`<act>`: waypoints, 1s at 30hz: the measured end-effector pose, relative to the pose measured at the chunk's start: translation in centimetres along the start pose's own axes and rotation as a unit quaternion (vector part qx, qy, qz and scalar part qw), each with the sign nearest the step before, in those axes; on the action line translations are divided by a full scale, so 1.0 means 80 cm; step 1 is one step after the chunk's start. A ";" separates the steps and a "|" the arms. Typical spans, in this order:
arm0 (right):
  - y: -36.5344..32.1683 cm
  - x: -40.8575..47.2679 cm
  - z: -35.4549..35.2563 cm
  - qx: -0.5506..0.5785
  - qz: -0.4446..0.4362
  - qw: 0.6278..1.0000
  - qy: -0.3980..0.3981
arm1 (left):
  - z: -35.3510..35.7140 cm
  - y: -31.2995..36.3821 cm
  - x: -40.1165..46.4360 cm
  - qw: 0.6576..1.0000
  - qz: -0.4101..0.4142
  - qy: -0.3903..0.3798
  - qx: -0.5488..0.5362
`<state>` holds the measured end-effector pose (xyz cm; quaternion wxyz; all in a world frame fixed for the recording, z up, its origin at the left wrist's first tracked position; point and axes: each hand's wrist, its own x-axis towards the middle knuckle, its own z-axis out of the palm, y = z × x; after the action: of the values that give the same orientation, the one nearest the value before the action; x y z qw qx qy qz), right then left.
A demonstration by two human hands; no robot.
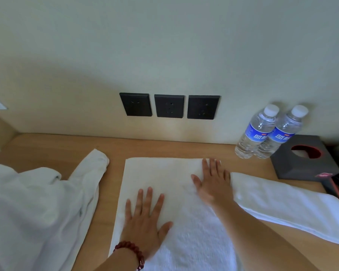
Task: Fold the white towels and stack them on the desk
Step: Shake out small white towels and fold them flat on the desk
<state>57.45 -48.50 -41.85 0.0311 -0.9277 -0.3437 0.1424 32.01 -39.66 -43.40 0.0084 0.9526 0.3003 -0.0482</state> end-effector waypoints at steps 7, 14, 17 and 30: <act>0.018 0.013 -0.002 0.003 0.014 1.000 -0.001 | 0.002 -0.045 -0.016 0.999 -0.013 -0.034 0.001; 0.011 0.000 -0.009 -0.037 -0.028 0.999 0.030 | -0.002 -0.044 -0.011 0.998 -0.026 -0.059 0.004; -0.001 -0.051 -0.010 -0.008 -0.111 0.987 0.113 | -0.006 -0.042 -0.021 0.999 -0.028 -0.046 0.008; 0.018 -0.272 0.088 -0.016 -0.185 0.979 0.078 | 0.011 -0.072 -0.141 0.999 -0.017 -0.044 0.018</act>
<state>40.61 -63.95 -43.49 0.0691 -0.8565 -0.5085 0.0560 19.42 -41.40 -43.08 0.0035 0.9443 0.3149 -0.0952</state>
